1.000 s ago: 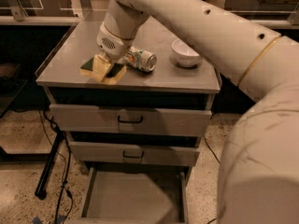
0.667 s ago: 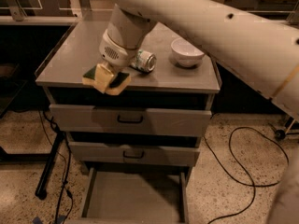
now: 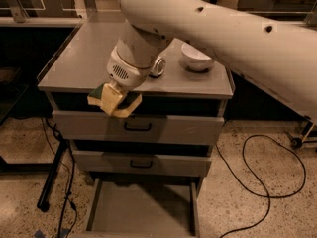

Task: Place sponge into bottom drawer

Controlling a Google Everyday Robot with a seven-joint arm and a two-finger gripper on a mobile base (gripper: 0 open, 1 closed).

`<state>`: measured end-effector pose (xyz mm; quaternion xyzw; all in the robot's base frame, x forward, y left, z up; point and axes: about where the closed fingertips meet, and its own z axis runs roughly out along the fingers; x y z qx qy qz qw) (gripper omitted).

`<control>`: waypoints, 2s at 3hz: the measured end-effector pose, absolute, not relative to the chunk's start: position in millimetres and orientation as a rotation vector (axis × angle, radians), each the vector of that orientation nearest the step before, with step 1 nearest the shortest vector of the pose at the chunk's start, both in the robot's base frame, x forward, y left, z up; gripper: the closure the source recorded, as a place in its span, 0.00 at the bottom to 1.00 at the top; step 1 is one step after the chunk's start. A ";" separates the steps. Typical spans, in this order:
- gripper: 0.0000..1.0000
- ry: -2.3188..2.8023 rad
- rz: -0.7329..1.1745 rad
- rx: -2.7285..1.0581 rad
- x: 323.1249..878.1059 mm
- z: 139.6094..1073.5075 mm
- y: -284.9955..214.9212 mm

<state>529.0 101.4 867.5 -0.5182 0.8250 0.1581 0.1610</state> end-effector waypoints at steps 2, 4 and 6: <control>1.00 2.449 0.571 -1.398 486.2 801.7 102.4; 1.00 2.532 0.700 -1.331 449.4 728.7 114.1; 1.00 2.647 0.777 -1.258 406.9 643.7 126.5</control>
Offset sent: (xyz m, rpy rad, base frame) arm -0.0846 0.0048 -0.1406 0.0736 0.2116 -0.1185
